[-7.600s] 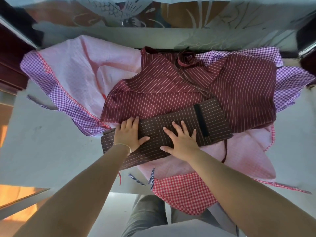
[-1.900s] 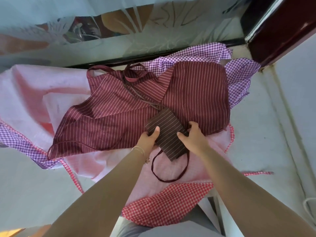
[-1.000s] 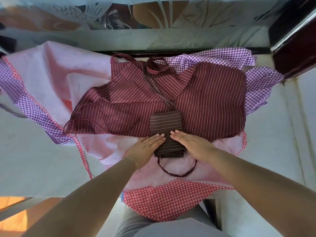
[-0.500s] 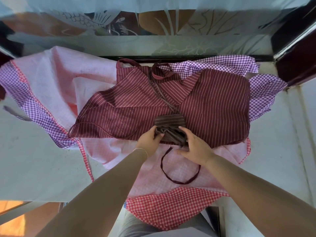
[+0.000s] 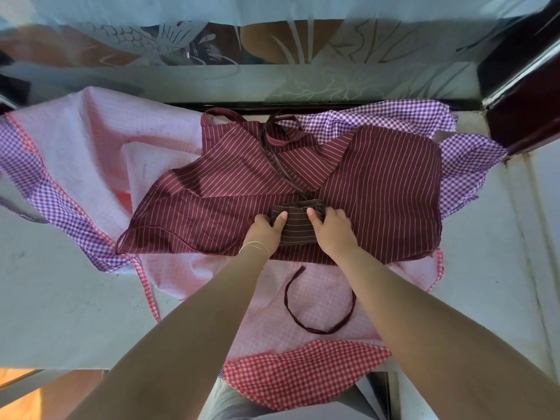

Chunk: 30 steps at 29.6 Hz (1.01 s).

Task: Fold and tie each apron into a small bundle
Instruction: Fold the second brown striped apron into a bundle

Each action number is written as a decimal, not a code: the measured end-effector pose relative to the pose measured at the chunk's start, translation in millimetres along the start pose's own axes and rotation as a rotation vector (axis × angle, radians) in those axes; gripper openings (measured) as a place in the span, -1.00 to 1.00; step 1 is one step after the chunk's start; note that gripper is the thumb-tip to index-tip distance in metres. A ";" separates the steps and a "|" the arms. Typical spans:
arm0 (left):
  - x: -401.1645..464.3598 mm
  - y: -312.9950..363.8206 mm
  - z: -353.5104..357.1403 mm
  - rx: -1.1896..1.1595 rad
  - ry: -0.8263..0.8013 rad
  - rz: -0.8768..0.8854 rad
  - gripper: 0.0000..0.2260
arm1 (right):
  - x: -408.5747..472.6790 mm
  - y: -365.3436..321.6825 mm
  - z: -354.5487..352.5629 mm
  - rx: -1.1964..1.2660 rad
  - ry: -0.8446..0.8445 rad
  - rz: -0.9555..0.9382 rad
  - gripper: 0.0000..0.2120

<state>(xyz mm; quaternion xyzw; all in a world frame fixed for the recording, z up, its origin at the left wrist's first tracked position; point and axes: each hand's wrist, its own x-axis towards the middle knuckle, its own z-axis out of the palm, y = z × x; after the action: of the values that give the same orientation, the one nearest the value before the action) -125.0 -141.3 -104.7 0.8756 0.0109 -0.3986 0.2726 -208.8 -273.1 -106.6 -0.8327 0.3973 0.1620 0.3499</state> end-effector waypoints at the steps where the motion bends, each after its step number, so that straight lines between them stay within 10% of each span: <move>1: 1.1 3.2 -2.1 -0.034 -0.038 -0.017 -0.43 | 1.9 -0.5 -1.1 -0.032 0.007 0.051 -0.35; 7: 2.1 15.7 -13.9 -0.702 -0.254 -0.204 -0.59 | 7.1 -14.8 -16.3 0.526 -0.111 0.428 -0.08; 15: -35.5 -1.4 -56.1 -0.961 -0.495 0.062 -0.70 | -47.9 -22.0 -50.8 1.246 -0.475 0.259 -0.58; 23: -77.0 -10.5 -105.2 -0.779 -0.766 0.275 -0.26 | -101.9 -57.9 -73.5 0.853 -0.305 -0.290 -0.66; 30: -104.8 0.8 -144.2 -0.706 -0.554 0.495 -0.60 | -125.1 -97.4 -95.6 0.763 -0.330 -0.495 -0.59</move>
<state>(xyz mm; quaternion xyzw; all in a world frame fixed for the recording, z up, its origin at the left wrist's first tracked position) -96.5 -51.1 46.4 0.5679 -0.1356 -0.5114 0.6305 -213.2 -229.7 73.3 -0.6777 0.1575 0.0464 0.7168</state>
